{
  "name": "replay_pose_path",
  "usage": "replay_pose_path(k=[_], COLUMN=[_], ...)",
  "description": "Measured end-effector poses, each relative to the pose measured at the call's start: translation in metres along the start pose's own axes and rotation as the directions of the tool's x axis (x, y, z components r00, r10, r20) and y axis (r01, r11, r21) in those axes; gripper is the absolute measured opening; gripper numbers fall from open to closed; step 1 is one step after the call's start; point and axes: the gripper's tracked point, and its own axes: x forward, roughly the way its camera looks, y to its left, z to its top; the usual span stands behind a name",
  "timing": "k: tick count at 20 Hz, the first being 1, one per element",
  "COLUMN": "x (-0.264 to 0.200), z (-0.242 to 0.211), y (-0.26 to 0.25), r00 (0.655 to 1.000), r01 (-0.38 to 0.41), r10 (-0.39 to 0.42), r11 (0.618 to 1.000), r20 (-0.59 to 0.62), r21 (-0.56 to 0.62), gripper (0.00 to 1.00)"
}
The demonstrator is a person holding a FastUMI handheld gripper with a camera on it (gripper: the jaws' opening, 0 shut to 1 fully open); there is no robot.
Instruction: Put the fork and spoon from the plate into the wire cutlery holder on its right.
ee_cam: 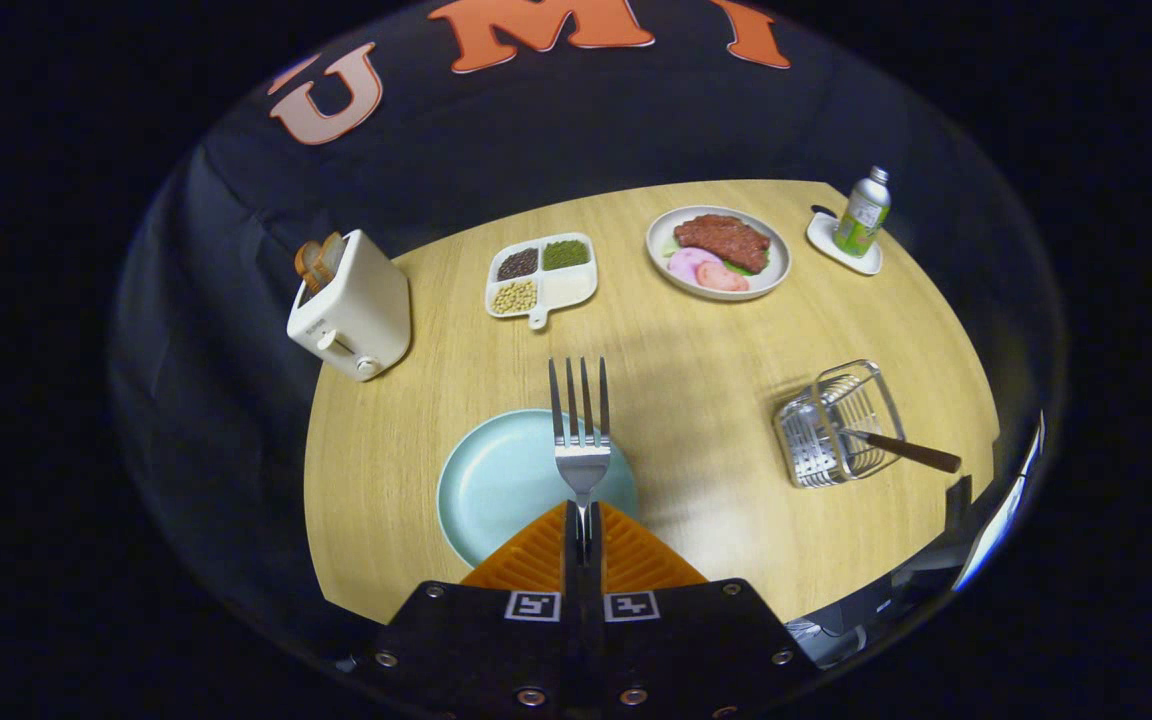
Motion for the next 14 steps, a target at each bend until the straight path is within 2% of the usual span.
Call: replay_pose_path(k=[4, 7, 10, 14], x=[-0.015, -0.026, -0.013, 0.011], z=[0.013, 0.017, 0.013, 0.008], y=[-0.059, -0.093, -0.128, -0.151], r00=[0.999, 0.999, 0.996, 0.977], r01=[0.036, 0.040, 0.036, -0.020], r10=[-0.037, -0.040, -0.040, -0.005], r11=[0.998, 0.999, 0.998, 0.993], r20=[0.021, -0.005, -0.085, -0.215], r21=[0.044, 0.019, -0.054, -0.114], gripper=[0.02, 0.02, 0.02, 0.02])
